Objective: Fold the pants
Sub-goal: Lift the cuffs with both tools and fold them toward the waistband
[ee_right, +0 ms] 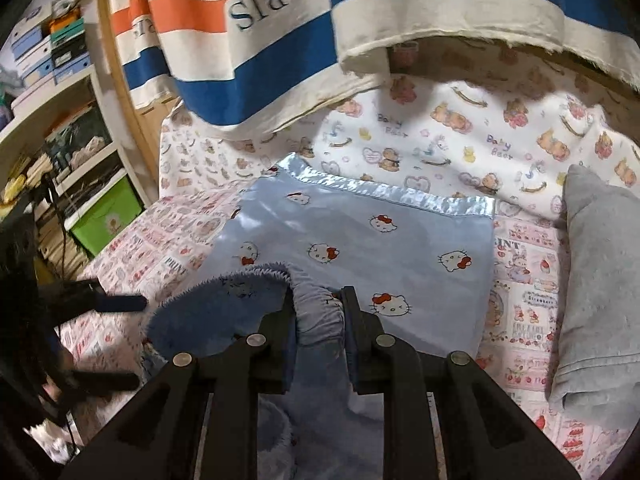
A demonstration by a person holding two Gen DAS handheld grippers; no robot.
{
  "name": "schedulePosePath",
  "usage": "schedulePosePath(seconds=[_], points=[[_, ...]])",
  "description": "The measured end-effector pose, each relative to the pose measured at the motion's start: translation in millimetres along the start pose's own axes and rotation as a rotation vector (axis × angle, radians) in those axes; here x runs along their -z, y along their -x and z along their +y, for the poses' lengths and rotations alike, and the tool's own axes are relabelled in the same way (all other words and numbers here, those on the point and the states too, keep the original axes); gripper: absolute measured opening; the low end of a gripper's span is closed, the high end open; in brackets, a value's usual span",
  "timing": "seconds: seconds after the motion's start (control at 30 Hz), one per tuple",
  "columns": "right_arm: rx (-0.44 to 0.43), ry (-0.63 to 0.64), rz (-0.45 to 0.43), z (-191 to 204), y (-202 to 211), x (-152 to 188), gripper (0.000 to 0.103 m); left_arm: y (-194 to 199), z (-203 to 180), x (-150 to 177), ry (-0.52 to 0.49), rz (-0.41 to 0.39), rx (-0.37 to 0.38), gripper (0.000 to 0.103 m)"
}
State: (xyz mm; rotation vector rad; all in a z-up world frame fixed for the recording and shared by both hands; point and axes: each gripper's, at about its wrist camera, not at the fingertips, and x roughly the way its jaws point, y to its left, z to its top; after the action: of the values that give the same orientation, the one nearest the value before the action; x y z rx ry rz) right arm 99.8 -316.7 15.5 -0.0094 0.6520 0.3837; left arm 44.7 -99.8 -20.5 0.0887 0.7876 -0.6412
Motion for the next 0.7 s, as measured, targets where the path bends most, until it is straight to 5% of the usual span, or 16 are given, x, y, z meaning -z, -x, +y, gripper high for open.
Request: schedulePosePath(seconds=[0.03,0.1,0.13,0.3,0.43,0.57,0.7], points=[[0.011,-0.001,0.007,-1,-2,0,0.021,-4,0,-1,0.005,0.007,-0.008,0.048],[0.035,-0.010,0.018,-5,-4,1,0.021,-11,-1,-4,0.005,0.025,-0.008,0.017],[0.036,-0.017,0.009,-7,-2,2,0.023,-12,-1,-6,0.004,0.022,-0.009,0.013],[0.059,-0.030,-0.088,-20,29,10,0.056,-13,6,-15,0.028,0.005,-0.026,0.008],[0.000,-0.047,-0.098,-27,57,19,0.056,-15,12,-19,0.052,-0.004,-0.030,0.007],[-0.179,-0.068,0.004,-24,57,34,0.054,-15,11,-20,0.043,-0.024,-0.027,0.004],[-0.203,-0.058,0.100,-15,38,53,0.054,-11,6,-21,0.013,-0.052,-0.022,0.003]])
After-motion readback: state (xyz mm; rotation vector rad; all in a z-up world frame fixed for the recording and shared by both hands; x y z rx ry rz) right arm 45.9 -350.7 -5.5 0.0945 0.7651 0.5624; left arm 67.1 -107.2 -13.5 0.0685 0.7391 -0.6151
